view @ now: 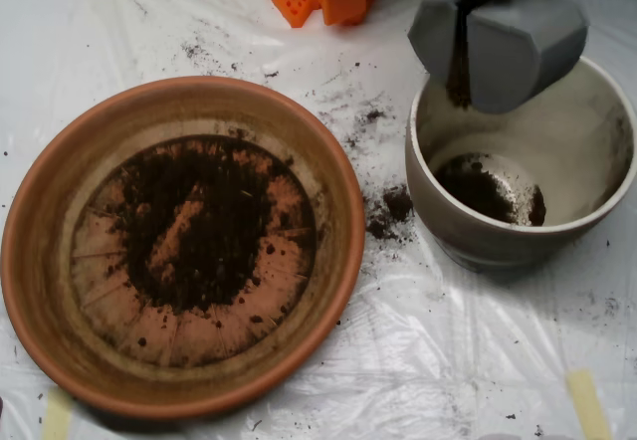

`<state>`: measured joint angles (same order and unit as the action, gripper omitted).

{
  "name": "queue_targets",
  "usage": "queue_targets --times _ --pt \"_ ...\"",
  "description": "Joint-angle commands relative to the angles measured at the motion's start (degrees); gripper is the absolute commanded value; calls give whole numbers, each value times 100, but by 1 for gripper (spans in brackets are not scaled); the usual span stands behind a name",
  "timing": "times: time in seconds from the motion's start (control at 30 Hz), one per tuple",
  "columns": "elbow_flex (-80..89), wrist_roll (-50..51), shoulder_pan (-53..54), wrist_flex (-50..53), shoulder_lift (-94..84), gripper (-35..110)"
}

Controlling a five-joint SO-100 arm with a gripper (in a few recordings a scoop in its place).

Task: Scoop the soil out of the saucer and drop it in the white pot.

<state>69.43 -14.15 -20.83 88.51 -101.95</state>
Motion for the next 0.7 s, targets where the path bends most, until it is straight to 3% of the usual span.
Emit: queue_targets --times 0.0,0.67 --pt "-422 -97 -105 114 -149 29" --pt "272 -18 -255 -44 -562 42"
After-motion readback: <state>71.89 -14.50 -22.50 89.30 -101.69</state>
